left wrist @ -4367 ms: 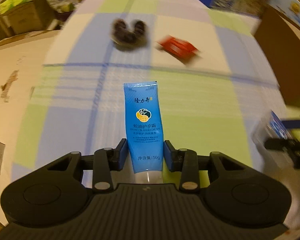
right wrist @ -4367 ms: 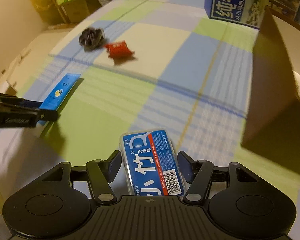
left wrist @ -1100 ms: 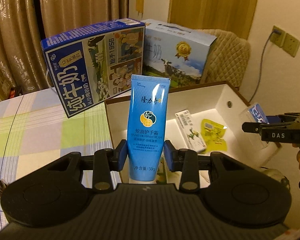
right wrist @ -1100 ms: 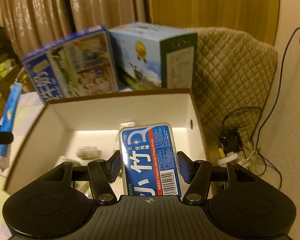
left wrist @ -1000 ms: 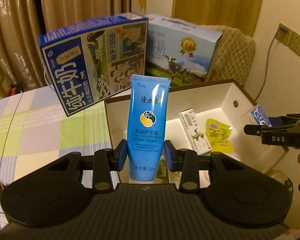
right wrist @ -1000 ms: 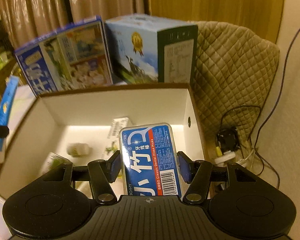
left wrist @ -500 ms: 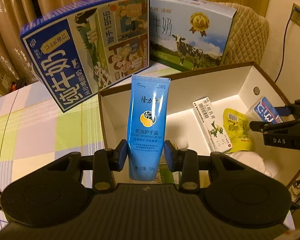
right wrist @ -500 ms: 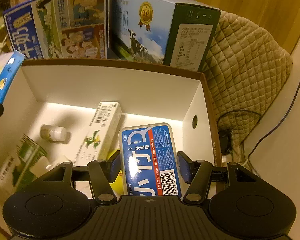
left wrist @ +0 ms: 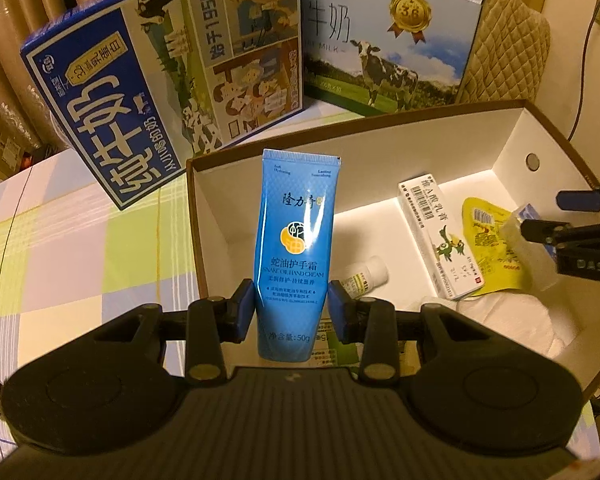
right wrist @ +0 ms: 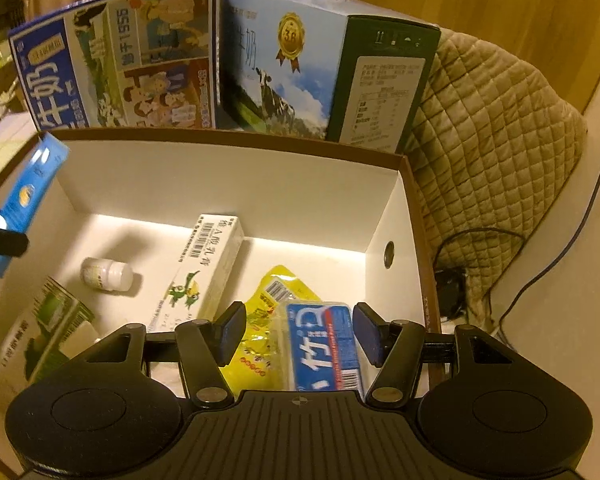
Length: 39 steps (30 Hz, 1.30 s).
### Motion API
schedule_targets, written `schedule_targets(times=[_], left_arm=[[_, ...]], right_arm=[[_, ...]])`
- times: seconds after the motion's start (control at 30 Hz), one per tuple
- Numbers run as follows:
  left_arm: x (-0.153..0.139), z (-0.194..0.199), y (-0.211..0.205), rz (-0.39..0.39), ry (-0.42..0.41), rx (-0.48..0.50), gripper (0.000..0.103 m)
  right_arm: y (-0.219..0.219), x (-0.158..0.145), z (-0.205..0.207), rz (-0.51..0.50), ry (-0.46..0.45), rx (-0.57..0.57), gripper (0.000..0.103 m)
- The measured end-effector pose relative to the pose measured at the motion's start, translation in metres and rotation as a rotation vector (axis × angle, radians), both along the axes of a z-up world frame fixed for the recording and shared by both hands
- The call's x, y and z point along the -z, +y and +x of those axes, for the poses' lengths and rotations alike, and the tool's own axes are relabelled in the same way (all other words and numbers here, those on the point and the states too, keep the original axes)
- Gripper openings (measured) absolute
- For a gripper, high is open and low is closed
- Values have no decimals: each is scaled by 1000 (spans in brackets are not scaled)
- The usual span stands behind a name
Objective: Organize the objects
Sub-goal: 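Lower both items into the box and open both tools, then withdraw both open tools from the box toward the scrunchie and red packet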
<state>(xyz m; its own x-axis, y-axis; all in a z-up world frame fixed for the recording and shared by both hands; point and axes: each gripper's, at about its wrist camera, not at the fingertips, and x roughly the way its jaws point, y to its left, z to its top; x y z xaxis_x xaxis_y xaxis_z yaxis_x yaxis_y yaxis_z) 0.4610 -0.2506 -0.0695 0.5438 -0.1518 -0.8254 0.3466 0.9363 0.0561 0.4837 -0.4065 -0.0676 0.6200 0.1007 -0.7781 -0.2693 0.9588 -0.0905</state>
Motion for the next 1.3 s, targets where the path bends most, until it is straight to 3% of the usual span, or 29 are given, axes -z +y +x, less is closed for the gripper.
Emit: schedule_targets(times=[0.17, 0.2, 0.3, 0.4, 0.93, 1.3], left_arm=[[2, -1, -2, 21, -18, 5, 35], [1, -2, -2, 26, -22, 9, 42], [-2, -5, 0, 17, -24, 14, 44], [-7, -11, 2, 20, -41, 16, 56], [-53, -72, 21, -103, -78, 44, 84], [-72, -121, 51, -137, -83, 5, 91]], right_arm=[[-5, -9, -9, 53, -8, 17, 57], [-7, -12, -11, 69, -10, 21, 57], [-12, -20, -19, 122, -17, 36, 57], [-16, -30, -30, 160, -27, 47, 57], [-29, -61, -102, 276, -53, 86, 64], [-7, -78, -153, 339, -57, 66, 65]])
